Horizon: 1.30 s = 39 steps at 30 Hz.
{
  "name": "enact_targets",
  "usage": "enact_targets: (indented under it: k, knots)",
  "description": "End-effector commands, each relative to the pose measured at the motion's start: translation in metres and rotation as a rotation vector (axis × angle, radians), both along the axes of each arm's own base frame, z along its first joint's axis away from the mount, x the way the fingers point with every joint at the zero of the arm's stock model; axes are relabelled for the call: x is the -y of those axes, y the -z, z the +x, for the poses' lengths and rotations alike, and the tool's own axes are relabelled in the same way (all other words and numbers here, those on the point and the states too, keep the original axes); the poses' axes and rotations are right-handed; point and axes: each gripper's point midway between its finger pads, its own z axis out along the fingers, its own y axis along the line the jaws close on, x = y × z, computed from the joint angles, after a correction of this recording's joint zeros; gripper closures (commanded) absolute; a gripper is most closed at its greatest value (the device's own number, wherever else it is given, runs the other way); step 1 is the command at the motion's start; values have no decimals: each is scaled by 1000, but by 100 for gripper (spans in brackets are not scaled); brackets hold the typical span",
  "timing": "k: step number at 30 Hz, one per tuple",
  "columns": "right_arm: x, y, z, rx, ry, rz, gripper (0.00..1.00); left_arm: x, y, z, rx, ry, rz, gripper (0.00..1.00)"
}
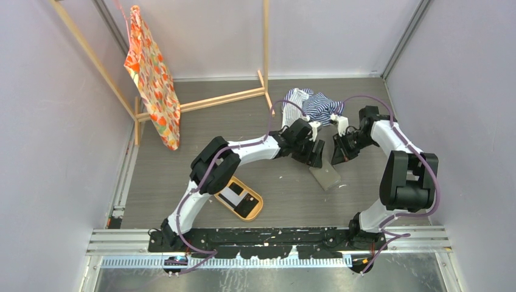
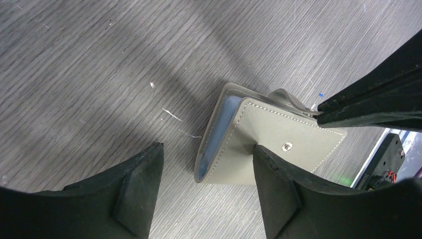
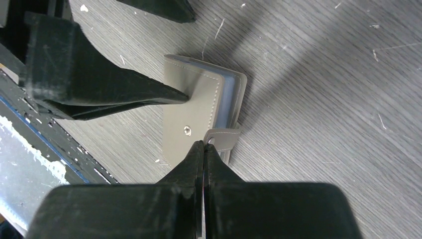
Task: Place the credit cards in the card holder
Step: Close the card holder at the center of the board.
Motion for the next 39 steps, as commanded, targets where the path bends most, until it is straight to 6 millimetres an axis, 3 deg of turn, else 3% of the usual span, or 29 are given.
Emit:
enact_targets:
  k: [1, 11, 18, 23, 28, 34, 36, 39]
  knots:
    - [-10, -13, 7, 23, -50, 66, 99, -1, 15, -10, -39, 7, 60, 33]
    - [-8, 4, -15, -65, -156, 64, 99, -15, 51, -20, -77, -35, 214, 37]
    - [-16, 11, -19, -89, -187, 41, 99, -12, 49, -24, -109, -38, 198, 42]
    - [-19, 17, -12, -86, -136, -3, 99, -10, 46, -29, -140, -55, 157, 44]
    - [-10, 32, -12, -130, -95, -65, 99, -9, 25, -17, -123, -133, 51, 41]
    - [-6, 40, -11, -149, -78, -104, 99, -20, -33, 3, -46, -215, -115, 34]
    - [-7, 41, -11, -148, -84, -108, 99, -26, -49, 3, -22, -222, -156, 32]
    - [-9, 40, -10, -142, -88, -107, 99, -36, -55, -10, -30, -215, -229, 27]
